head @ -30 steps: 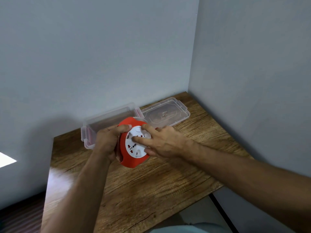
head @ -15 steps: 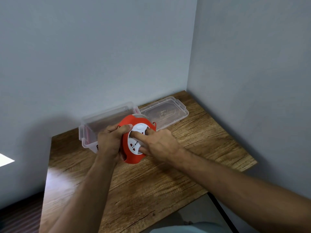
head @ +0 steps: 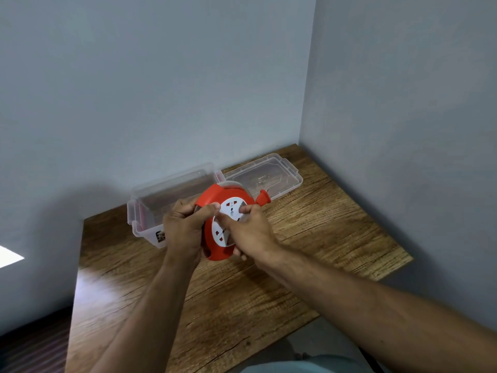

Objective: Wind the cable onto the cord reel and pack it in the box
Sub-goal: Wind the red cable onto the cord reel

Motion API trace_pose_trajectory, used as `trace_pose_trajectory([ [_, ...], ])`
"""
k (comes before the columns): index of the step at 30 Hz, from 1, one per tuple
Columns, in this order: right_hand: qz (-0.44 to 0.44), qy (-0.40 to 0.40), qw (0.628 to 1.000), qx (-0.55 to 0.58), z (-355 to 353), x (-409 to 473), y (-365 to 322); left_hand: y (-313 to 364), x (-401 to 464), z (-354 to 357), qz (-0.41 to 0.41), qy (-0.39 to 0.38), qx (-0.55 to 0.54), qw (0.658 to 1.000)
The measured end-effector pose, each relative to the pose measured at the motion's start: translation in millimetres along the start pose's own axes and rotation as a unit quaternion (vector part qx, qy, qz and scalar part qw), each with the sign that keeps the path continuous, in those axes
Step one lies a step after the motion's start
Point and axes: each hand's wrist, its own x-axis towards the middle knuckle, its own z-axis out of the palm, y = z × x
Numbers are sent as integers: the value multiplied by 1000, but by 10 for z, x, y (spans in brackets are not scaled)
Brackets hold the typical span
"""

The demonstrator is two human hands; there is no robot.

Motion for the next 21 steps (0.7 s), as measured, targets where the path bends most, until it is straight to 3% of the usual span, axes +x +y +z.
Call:
trace_pose_trajectory([
  [5, -49, -44, 997, -37, -102, 91, 14, -106, 8, -59, -99, 47, -115, 987],
  [9, -122, 74, 988, -55, -170, 174, 168, -138, -38, -43, -146, 83, -162, 972],
  [11, -82, 141, 986, -40, -220, 194, 231, -158, -49, -78, -149, 92, -178, 968],
  [12, -33, 135, 990, -13, -247, 202, 253, -174, -49, -105, -150, 93, -187, 966],
  [14, 58, 31, 995, 69, -285, 222, 275, -212, -53, -158, -149, 90, -204, 963],
  [16, 71, -84, 989, 103, -300, 239, 295, -254, -70, -204, -151, 89, -210, 962],
  [21, -9, -141, 982, 123, -288, 341, 252, -239, -50, -295, -152, 88, -203, 963],
])
